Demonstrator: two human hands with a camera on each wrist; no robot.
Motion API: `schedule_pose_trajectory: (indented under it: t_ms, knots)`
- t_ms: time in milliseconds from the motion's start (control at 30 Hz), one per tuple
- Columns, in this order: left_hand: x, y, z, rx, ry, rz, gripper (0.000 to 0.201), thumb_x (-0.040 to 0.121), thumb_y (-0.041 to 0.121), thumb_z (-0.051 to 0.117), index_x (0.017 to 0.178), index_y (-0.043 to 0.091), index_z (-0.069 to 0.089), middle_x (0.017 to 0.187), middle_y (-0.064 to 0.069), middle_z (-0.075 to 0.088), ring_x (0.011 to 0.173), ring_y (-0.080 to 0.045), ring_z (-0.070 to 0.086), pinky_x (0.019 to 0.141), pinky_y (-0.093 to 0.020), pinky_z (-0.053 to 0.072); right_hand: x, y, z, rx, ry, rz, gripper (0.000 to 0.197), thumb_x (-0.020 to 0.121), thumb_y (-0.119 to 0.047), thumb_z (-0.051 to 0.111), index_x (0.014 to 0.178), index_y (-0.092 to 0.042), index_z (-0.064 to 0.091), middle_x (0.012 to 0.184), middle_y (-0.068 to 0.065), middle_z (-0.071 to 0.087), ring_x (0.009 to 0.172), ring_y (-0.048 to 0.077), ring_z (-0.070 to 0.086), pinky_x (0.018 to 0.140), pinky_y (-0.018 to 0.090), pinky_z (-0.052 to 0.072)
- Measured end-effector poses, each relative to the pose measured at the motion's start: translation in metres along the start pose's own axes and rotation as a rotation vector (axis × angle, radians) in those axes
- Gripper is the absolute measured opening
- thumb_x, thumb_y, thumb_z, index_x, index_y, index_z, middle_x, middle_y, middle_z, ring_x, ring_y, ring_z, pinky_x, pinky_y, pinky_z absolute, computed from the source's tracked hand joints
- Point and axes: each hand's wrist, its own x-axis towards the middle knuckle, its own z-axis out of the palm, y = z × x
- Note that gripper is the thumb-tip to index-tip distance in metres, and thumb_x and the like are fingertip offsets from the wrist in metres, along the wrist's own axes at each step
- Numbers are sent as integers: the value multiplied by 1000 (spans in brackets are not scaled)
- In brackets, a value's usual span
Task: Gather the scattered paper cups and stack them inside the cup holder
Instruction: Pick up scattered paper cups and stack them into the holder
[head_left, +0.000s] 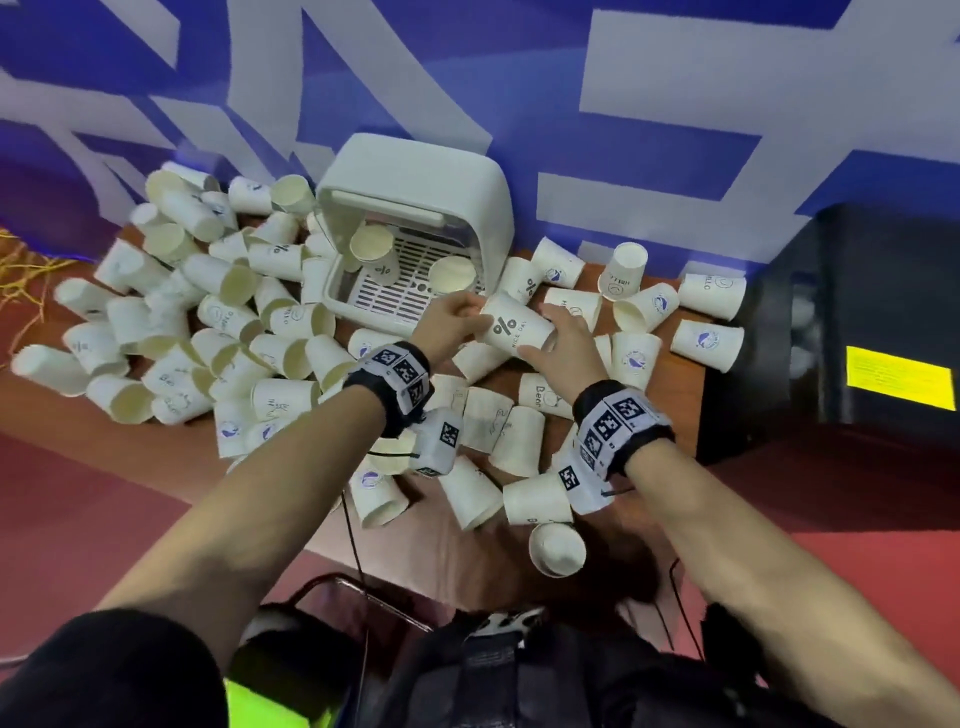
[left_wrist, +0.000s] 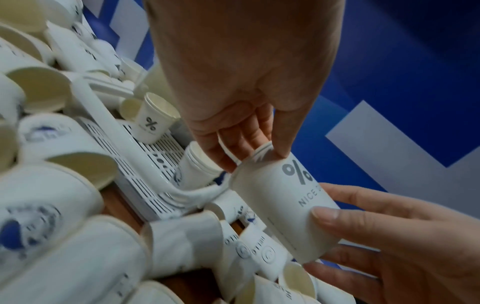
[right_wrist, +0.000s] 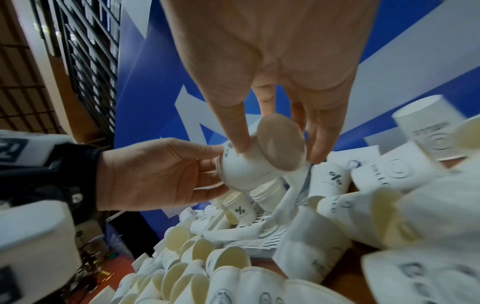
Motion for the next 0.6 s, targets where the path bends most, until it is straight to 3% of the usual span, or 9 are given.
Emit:
schedule_pose_trajectory:
  t_ms: [133, 233, 367, 533, 600]
  knots:
    - [-5, -2, -52, 46, 50, 56, 17, 84, 0, 65, 85, 16, 61, 84, -5, 63, 79, -17, 59, 79, -28, 49, 13, -33, 37, -42, -83, -71, 61, 87, -16, 62, 142, -17, 36, 135, 13, 48, 122, 27, 47, 99, 32, 36]
    - [-5, -7, -89, 95, 114, 96, 20, 84, 0, 66, 81, 19, 61, 78, -1, 60, 76, -14, 55, 78, -24, 46, 25, -58, 63, -79, -117, -120, 60, 89, -16, 57, 145, -21, 33, 136, 13, 49, 124, 28, 47, 103, 35, 38]
    - [-5, -11, -130, 134, 194, 149, 21, 83, -1, 67, 77, 18, 58, 75, 2, 58, 71, -8, 54, 69, -17, 43, 44, -88, 97, -113, -151, -221, 63, 91, -16, 53, 147, -28, 28, 134, 11, 52, 122, 26, 49, 100, 34, 41]
    - [9, -19, -170, 298, 244, 241, 11, 84, 7, 68, 79, 13, 61, 81, -1, 63, 80, -14, 59, 83, -33, 48, 69, -115, 129, -110, -178, -328, 66, 89, -9, 51, 146, -32, 30, 138, 12, 48, 126, 26, 46, 106, 41, 38]
    - [17, -20, -179, 360, 257, 266, 11, 85, 7, 67, 79, 15, 61, 80, 4, 63, 81, -15, 59, 83, -35, 49, 78, -122, 137, -118, -164, -359, 66, 89, -6, 49, 146, -33, 30, 136, 15, 48, 123, 28, 47, 104, 41, 40]
